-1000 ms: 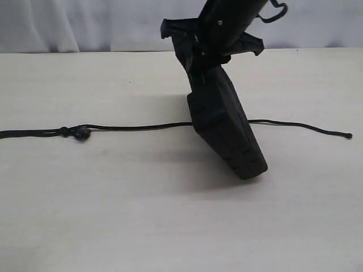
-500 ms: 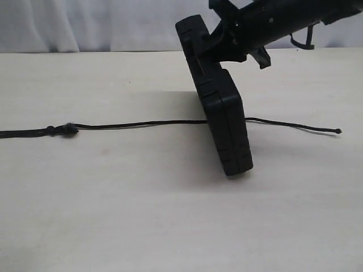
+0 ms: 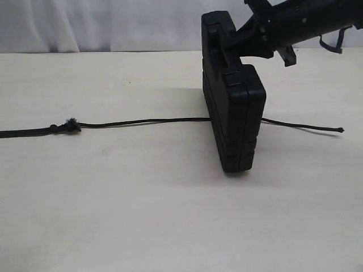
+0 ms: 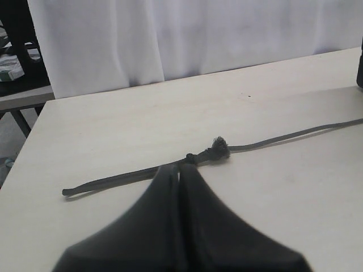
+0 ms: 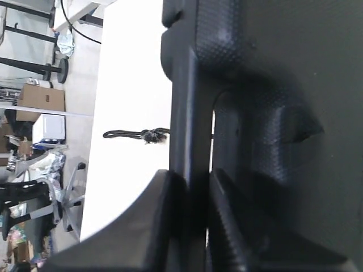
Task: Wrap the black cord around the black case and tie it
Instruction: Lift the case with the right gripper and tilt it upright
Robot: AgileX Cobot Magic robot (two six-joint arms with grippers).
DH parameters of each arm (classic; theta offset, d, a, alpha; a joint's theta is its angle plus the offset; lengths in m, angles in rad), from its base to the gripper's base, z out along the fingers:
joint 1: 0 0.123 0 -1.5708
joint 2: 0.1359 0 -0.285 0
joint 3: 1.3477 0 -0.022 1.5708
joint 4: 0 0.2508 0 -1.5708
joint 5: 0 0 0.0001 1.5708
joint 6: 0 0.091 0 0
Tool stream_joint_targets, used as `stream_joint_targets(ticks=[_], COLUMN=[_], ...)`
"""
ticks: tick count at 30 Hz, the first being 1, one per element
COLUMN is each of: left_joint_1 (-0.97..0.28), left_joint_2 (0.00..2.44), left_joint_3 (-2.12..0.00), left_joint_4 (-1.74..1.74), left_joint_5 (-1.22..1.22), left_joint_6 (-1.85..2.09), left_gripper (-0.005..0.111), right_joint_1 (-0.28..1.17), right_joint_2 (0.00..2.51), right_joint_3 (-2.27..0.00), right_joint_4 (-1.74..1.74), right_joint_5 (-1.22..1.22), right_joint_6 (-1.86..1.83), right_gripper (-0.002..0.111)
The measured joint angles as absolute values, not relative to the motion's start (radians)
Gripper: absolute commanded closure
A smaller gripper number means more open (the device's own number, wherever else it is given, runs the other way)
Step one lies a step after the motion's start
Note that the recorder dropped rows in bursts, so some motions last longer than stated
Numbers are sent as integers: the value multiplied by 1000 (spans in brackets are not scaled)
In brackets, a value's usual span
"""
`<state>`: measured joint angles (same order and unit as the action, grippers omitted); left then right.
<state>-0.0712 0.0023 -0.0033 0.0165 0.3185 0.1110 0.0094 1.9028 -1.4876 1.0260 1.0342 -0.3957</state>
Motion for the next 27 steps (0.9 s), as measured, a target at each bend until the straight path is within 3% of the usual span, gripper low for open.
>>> stream_joint_targets(ticks=[7, 27], left_joint_1=[-71, -71], left_joint_2=[2, 2], left_joint_3=[-3, -3], left_joint_4=[16, 16], left_joint_5=[318, 318], left_joint_6=[111, 111], left_gripper=[107, 107], right_joint_1=[9, 5], right_joint_2=[1889, 1862], right_joint_3=[-1494, -1509], right_joint_4=[957, 766], right_joint_5=[1020, 986], right_joint_6=[-396, -323], right_gripper=[77, 76])
